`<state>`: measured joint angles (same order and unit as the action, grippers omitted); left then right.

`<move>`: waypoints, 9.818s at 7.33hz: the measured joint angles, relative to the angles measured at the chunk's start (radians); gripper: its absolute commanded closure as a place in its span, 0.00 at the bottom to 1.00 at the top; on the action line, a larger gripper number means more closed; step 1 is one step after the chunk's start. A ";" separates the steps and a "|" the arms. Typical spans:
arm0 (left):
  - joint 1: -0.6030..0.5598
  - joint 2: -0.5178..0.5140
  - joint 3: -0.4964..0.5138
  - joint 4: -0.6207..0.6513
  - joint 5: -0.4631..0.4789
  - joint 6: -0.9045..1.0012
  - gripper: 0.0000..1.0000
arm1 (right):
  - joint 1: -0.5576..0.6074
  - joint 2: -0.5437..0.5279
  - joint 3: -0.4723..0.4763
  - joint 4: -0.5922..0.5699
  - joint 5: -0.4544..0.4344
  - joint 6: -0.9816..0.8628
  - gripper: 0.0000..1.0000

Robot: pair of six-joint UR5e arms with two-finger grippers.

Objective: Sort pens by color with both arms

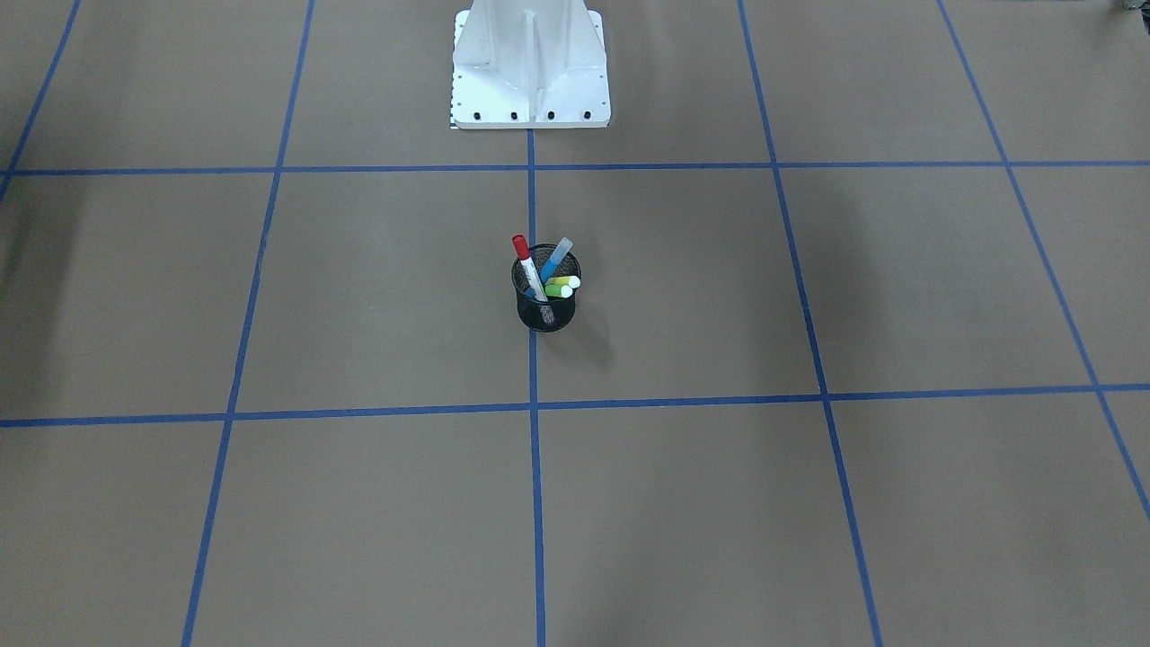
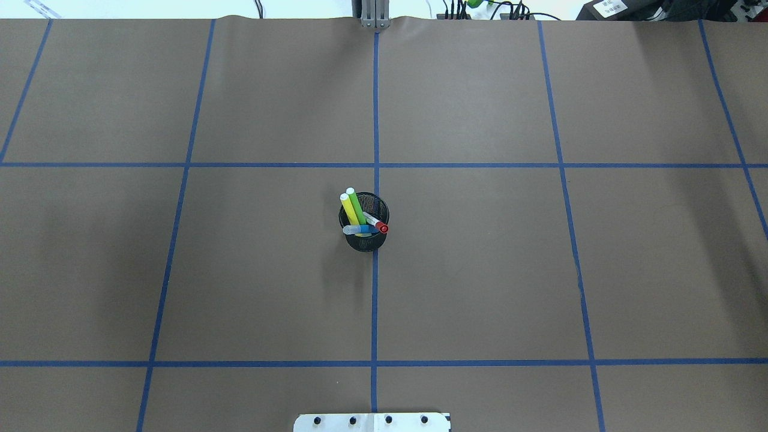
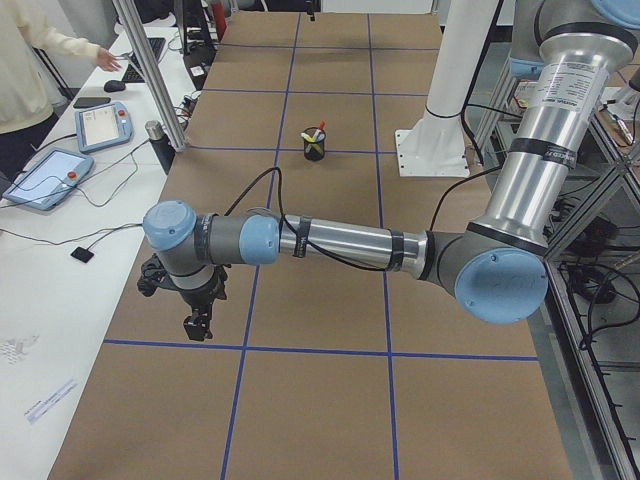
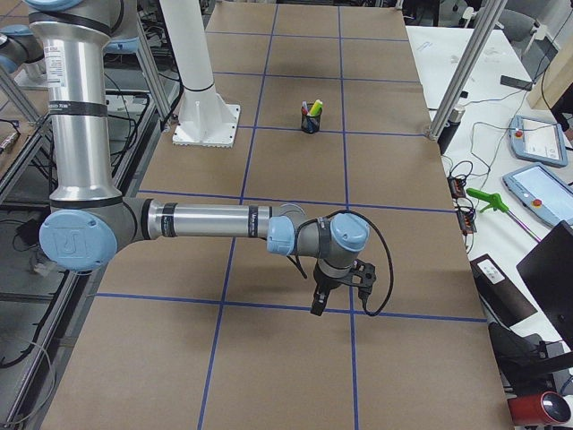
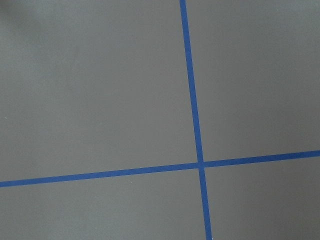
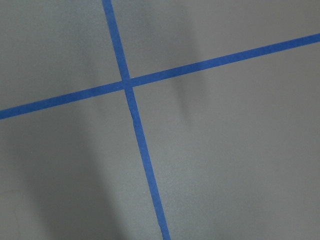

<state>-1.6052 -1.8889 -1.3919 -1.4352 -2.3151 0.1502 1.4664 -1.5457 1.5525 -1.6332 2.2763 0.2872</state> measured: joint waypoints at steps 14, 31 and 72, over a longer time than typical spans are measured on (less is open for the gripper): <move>0.017 -0.026 -0.077 -0.001 -0.010 -0.034 0.00 | 0.012 -0.010 0.082 -0.002 0.052 -0.007 0.00; 0.054 -0.030 -0.112 0.007 -0.005 -0.080 0.00 | -0.348 0.445 0.208 -0.099 -0.085 0.643 0.00; 0.056 -0.039 -0.105 0.006 -0.007 -0.127 0.00 | -0.942 0.947 -0.119 -0.097 -0.145 1.567 0.56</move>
<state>-1.5493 -1.9275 -1.4968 -1.4291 -2.3224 0.0230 0.5244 -0.5985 1.4335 -1.7303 2.1311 1.8546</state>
